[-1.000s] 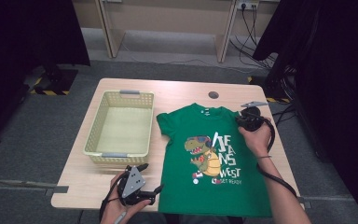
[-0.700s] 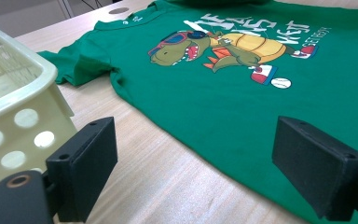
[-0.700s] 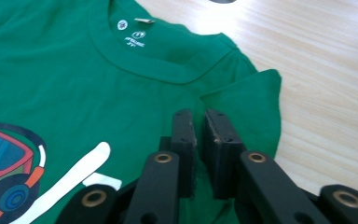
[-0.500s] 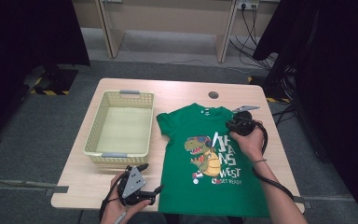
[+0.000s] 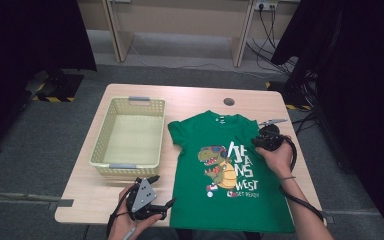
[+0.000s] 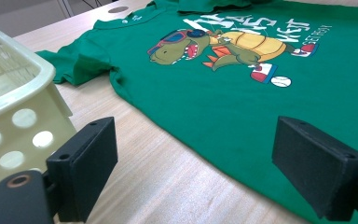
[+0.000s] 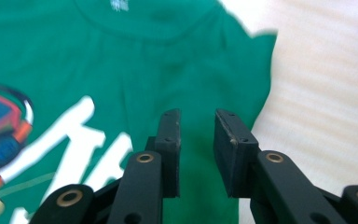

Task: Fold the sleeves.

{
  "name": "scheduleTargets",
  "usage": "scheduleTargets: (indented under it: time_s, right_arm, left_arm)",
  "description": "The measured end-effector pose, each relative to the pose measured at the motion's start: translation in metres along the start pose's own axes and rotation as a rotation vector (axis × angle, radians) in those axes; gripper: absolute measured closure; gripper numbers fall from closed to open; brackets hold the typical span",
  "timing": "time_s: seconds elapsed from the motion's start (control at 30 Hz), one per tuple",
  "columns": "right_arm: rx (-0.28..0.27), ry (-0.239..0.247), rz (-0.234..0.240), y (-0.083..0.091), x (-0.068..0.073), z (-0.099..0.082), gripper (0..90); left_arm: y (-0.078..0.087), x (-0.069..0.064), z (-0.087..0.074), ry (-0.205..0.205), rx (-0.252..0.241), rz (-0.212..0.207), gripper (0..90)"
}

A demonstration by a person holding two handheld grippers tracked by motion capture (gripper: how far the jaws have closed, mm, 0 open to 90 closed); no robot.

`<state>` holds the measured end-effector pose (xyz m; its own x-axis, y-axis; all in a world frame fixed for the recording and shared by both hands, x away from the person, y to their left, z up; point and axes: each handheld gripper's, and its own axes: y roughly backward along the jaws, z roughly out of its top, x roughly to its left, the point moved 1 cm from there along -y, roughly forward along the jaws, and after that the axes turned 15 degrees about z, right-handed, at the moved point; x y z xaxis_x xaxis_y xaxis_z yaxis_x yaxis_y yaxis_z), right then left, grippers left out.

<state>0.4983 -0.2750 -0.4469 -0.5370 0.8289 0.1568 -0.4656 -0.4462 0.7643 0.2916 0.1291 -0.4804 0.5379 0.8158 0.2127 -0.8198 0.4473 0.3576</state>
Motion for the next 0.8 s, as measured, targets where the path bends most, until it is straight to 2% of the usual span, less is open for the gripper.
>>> scheduleTargets:
  time_s: [0.2,0.37,0.43,0.47,0.53,0.57,0.6,0.67,0.8]
  right_arm:
    - [0.03,0.02,-0.05,-0.007,-0.003,-0.009,71.2]
    - [0.012,-0.002,-0.071,-0.003,-0.008,-0.012,66.5]
    - [0.001,-0.009,-0.064,-0.001,-0.007,-0.012,66.5]
    - [-0.032,-0.02,-0.036,0.007,-0.005,-0.013,64.1]
    - [-0.052,-0.03,-0.003,0.013,0.0,-0.016,59.0]
    - [-0.052,-0.03,-0.003,0.013,0.0,-0.016,59.0]
    - [-0.053,-0.031,0.021,0.017,0.006,-0.019,56.3]
    - [-0.043,-0.026,0.041,0.018,0.011,-0.023,55.8]
    - [-0.023,-0.024,0.041,0.015,0.013,-0.029,55.7]
  left_arm:
    - [0.0,0.0,0.0,0.0,0.0,0.001,13.3]
    - [0.0,0.0,0.0,0.003,-0.004,0.001,13.2]
    - [0.0,0.0,0.0,0.004,-0.005,0.0,13.3]
    - [0.0,0.0,0.0,0.007,-0.004,0.0,13.3]
    - [0.0,0.0,0.0,0.01,-0.003,-0.001,13.3]
    - [0.0,0.001,0.0,0.005,0.001,-0.001,13.3]
    - [0.0,0.0,0.0,0.003,0.001,-0.001,13.2]
    - [0.0,0.0,0.0,-0.005,-0.001,0.002,13.3]
    - [0.0,0.0,0.0,-0.006,0.001,0.005,13.3]
